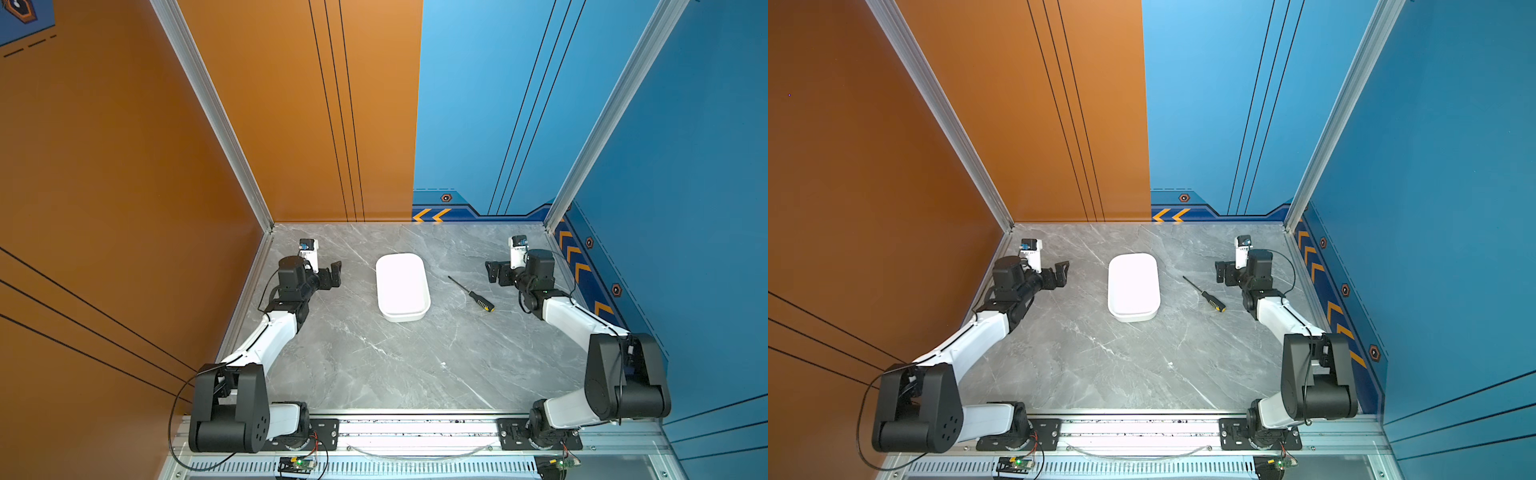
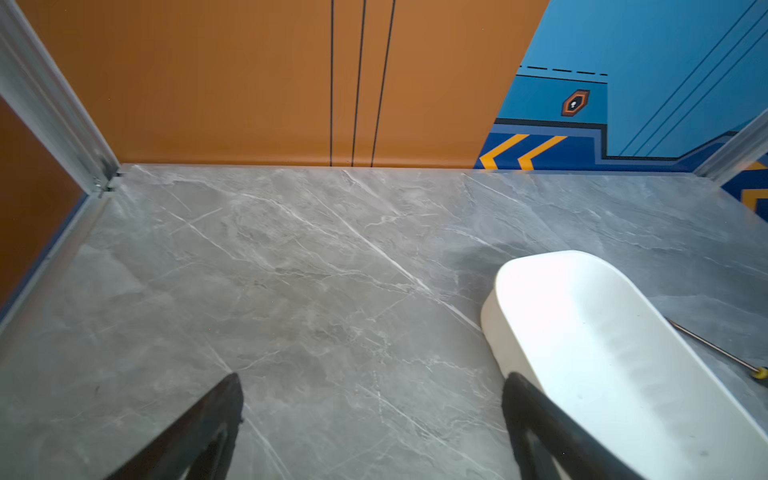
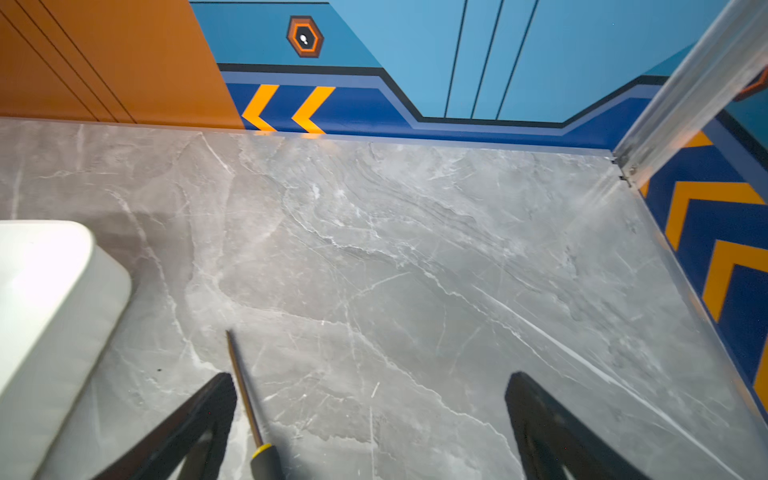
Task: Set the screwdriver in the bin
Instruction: 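Move the right gripper over the screwdriver handle while the left arm shifts forward, then lower the right gripper and close it on the black screwdriver handle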
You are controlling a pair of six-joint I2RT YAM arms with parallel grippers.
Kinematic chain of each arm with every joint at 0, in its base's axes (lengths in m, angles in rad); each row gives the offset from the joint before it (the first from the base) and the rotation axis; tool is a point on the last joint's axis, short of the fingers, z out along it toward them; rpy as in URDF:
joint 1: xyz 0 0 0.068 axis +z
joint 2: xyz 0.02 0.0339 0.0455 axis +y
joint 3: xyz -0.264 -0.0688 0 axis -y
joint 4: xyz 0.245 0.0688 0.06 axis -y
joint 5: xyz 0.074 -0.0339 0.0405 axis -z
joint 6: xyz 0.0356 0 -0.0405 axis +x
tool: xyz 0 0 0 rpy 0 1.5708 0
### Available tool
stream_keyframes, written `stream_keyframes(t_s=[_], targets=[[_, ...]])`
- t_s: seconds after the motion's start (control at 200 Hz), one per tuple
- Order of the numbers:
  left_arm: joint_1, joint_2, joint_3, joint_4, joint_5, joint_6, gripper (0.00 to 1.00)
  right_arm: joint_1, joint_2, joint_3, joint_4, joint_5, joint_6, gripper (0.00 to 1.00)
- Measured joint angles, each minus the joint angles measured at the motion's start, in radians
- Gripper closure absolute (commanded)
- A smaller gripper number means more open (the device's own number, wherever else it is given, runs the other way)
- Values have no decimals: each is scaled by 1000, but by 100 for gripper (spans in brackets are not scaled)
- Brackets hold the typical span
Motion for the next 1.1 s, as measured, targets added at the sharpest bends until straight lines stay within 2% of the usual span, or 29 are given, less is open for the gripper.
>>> stream_keyframes(t_s=[0.175, 0.405, 0.526, 0.926, 1.101], targets=[[-52, 76, 74, -129, 119, -82, 2, 11, 118, 220, -351, -68, -47, 6], [-79, 175, 107, -180, 242, -201, 2, 54, 192, 258, -615, -102, -83, 7], [-101, 228, 117, -171, 284, -255, 2, 83, 226, 273, -674, -100, -93, 13], [-134, 332, 116, -48, 347, -359, 2, 128, 325, 296, -731, -52, -98, 21], [-142, 374, 116, -21, 378, -386, 2, 136, 336, 308, -737, -40, -98, 29]])
